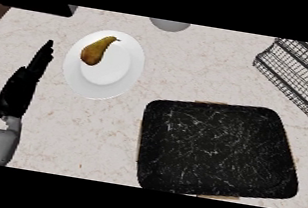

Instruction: Pick the squash from the tray and place it in the tiered basket

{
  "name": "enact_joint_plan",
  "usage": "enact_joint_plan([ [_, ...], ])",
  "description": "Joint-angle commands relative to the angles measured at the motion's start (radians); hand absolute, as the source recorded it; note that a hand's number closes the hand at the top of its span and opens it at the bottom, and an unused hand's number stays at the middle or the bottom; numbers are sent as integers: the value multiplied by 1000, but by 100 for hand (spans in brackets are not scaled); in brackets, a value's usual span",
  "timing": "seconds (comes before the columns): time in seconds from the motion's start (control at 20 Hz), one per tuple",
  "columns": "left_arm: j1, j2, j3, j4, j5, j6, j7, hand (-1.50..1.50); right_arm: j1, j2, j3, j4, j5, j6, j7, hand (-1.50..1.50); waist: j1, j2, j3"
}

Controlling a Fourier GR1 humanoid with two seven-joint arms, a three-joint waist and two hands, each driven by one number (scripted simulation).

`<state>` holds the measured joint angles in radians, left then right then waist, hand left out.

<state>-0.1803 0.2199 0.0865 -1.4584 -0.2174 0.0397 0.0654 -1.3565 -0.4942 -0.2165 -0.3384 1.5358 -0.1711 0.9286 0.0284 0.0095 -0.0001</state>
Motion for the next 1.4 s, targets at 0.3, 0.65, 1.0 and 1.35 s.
enact_joint_plan([
  [0.3, -21, 22, 17, -56, 14, -27, 85, 0, 80, -34, -107, 11, -143, -43, -169, 150, -6, -3, 1],
  [0.65, 29, -2, 11, -9, -4, -4, -25, 0, 153, -21, -254, -2, -298, -129, -129, -150, -7, -1, 1],
  [1.0, -13, -2, 15, 29, -3, -15, -14, 0, 181, -23, -261, -43, -343, -247, -232, -150, -8, 0, 1],
  [1.35, 67, -29, -4, -61, -21, 8, 9, 0, 237, 8, -232, -212, -356, -361, -203, -150, -24, -13, 0],
])
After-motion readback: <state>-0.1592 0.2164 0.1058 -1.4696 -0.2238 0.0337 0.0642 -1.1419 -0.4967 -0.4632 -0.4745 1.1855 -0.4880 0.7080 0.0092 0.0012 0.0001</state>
